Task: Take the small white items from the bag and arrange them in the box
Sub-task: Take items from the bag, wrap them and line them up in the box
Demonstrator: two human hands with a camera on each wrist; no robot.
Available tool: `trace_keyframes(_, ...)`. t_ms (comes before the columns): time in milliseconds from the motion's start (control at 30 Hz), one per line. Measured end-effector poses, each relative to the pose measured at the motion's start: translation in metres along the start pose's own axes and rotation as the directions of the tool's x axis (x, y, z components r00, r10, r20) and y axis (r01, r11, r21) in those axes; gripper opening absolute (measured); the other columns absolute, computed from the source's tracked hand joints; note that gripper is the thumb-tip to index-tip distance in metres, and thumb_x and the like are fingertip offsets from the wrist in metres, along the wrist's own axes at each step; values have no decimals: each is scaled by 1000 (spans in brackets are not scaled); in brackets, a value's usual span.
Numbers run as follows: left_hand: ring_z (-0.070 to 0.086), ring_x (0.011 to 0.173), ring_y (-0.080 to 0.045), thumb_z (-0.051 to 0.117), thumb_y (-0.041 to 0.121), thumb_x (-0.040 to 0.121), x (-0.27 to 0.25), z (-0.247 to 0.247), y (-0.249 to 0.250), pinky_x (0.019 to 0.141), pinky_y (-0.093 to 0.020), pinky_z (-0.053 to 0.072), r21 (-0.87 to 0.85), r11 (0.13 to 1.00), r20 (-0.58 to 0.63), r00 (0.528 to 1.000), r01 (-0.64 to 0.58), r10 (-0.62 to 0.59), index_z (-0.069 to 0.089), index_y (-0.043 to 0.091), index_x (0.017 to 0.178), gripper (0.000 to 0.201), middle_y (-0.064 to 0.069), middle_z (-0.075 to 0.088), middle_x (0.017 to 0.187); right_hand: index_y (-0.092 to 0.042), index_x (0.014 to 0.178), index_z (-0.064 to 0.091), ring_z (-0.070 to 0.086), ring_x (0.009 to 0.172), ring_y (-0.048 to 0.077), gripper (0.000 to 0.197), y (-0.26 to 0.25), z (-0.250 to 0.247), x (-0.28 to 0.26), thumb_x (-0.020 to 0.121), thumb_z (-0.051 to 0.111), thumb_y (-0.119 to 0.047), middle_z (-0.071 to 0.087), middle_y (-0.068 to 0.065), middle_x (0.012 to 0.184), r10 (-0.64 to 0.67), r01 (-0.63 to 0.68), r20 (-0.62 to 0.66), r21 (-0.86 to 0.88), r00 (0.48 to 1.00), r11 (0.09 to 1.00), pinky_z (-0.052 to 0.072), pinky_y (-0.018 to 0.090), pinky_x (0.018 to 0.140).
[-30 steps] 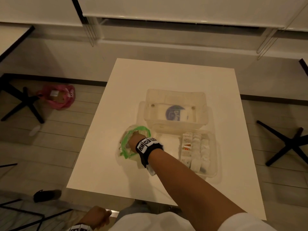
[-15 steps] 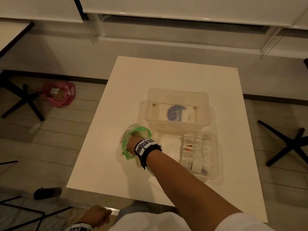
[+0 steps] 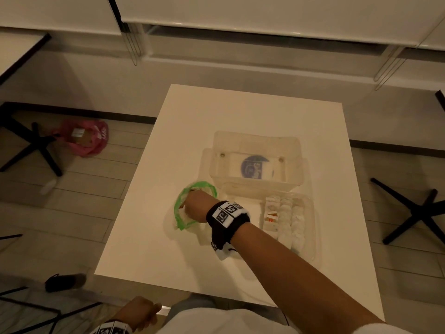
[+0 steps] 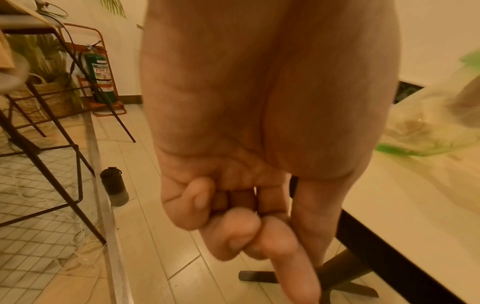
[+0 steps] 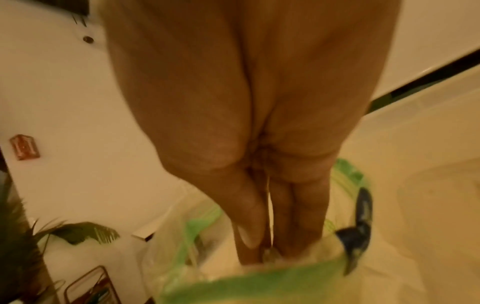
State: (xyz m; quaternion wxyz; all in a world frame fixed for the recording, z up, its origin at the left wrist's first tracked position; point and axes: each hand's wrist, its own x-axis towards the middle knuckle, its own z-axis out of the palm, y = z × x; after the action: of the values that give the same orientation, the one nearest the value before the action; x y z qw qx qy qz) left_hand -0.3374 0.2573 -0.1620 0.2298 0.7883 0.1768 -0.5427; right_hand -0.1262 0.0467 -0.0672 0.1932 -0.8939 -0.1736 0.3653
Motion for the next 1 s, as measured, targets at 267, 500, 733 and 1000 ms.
trace_keyframes(267,46,42,-11,58,41,98,-29,-42,25,51,-20,37,-118,981,42,987,-152,158,67,16,55,50,2,52,48,-6,85,77,64,81,13,14,31,-13,-57,78,71,4,75,7,92,112,130,-412,516,905,847,51,20,76)
trace_keyframes(500,60,63,-11,64,24,96,-99,-86,120,55,-11,42,-298,729,-389,776,-616,496,73,15,93,13,-5,71,77,-8,76,67,69,77,22,23,47,-6,-101,75,74,14,71,5,81,177,370,-466,840,867,398,59,36,77)
trace_keyframes(733,66,73,-12,72,20,90,-136,-82,203,71,-33,54,-213,443,-719,447,-871,532,71,22,91,2,5,72,86,-7,78,63,64,76,21,22,36,-2,-131,74,75,10,66,2,77,222,528,-614,776,758,344,56,29,73)
trace_keyframes(1000,62,80,-6,77,16,85,-148,-76,222,66,-9,41,30,444,-763,266,-896,589,73,23,81,9,13,68,84,-12,87,68,66,90,16,9,42,-12,-154,84,75,-8,70,5,90,234,546,-661,732,713,408,55,30,79)
